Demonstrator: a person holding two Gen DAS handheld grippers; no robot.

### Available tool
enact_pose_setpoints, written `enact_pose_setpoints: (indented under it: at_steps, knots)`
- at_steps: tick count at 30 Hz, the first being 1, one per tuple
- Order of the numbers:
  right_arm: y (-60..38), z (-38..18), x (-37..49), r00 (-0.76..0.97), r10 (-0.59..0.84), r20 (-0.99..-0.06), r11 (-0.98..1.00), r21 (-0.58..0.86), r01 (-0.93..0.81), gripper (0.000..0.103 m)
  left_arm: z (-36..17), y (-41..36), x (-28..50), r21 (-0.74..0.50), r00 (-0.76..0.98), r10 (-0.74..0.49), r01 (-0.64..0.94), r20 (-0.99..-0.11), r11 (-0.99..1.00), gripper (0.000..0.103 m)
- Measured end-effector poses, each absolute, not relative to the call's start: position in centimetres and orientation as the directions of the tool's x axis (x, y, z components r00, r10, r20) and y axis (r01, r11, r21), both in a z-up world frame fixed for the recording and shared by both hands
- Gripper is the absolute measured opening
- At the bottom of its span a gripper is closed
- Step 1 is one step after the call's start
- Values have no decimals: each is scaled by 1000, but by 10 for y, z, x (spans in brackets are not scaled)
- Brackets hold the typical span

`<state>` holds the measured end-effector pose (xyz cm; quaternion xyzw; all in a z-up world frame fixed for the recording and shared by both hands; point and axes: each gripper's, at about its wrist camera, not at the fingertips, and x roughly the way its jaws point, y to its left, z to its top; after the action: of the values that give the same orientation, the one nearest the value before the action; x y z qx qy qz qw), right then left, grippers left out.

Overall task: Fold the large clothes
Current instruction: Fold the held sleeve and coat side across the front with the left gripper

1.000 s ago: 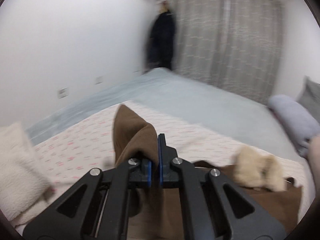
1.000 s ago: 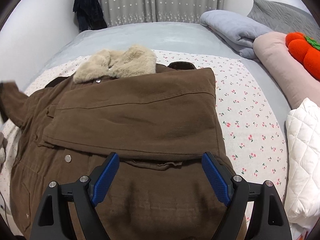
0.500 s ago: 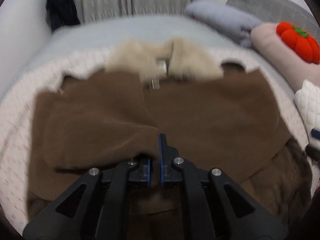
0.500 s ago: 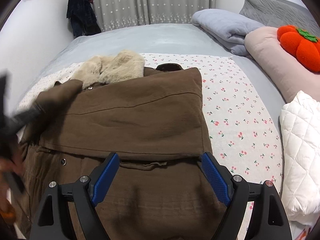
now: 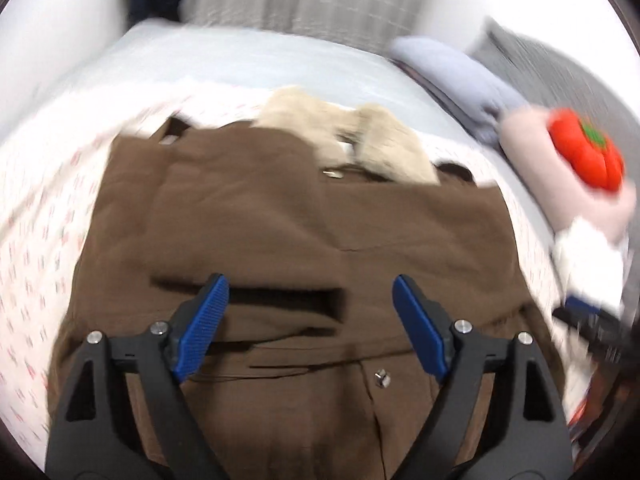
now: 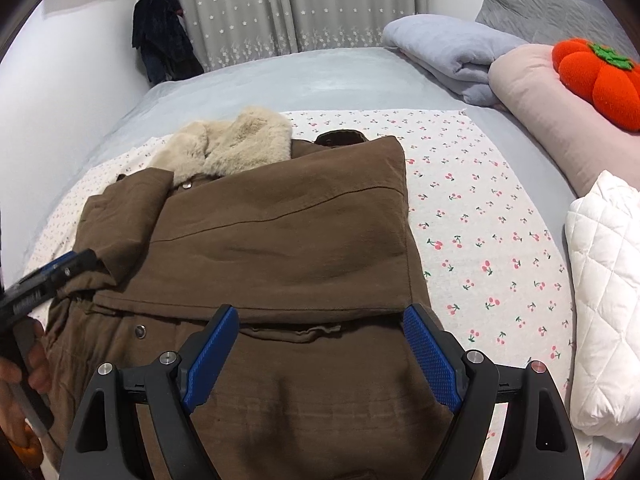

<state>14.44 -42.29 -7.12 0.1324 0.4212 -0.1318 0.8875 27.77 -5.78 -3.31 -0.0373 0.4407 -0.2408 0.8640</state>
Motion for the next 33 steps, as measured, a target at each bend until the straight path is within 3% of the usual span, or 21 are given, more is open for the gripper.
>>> enact_pose_setpoints:
  at_steps: [3,4,6,8,10,12,16,18,21,22,23,25,28,29,33]
  knots:
    - [-419,-68,144,618,-122,-776,935,119,334,86,-53,-37,299,-376,478,-455,257,-751,890,78]
    - [-418,-68,143,621,-123,-774,937,117,331,86,-57,-33,307,-402,481,-454,214,-750,890,72]
    - [-417,-67,143,622,-123,-773,938,115,328,86,-66,-29,319,-436,500,-440,133,-746,890,57]
    - [-417,-68,145,619,-126,-776,937,112,332,86,-62,-34,323,-424,561,-404,102,-722,900,31]
    - [-419,-69,145,616,-131,-776,935,110,337,86,-52,-52,319,-381,613,-398,165,-682,909,10]
    - [-421,-69,145,617,-134,-775,933,111,342,86,-36,-77,303,-327,655,-435,289,-618,900,7]
    - [-428,-70,146,617,-137,-775,924,125,362,86,-18,-132,276,-286,548,-611,564,-572,774,7]
    - [-431,-71,146,617,-130,-776,919,139,368,86,-25,-162,268,-292,395,-675,683,-623,670,8]
    - [-436,-72,147,627,-109,-771,914,171,368,86,-41,-186,256,-251,302,-639,738,-707,627,14]
    - [-438,-72,147,633,-99,-768,912,185,367,86,-42,-186,253,-244,300,-633,740,-714,627,25]
    - [-440,-73,148,641,-84,-763,908,206,364,86,-42,-180,252,-240,315,-623,727,-716,643,42]
    - [-447,-75,149,666,-30,-746,894,277,351,86,-38,-164,256,-256,345,-620,691,-705,676,56]
    - [-459,-85,154,702,122,-702,832,458,313,86,-25,-119,264,-210,437,-547,612,-714,763,58]
    - [-462,-88,158,707,174,-686,805,513,300,86,-23,-106,265,-196,467,-527,589,-710,784,65]
    - [-461,-97,180,729,299,-616,720,647,251,84,-26,-52,285,-134,598,-408,449,-690,884,71]
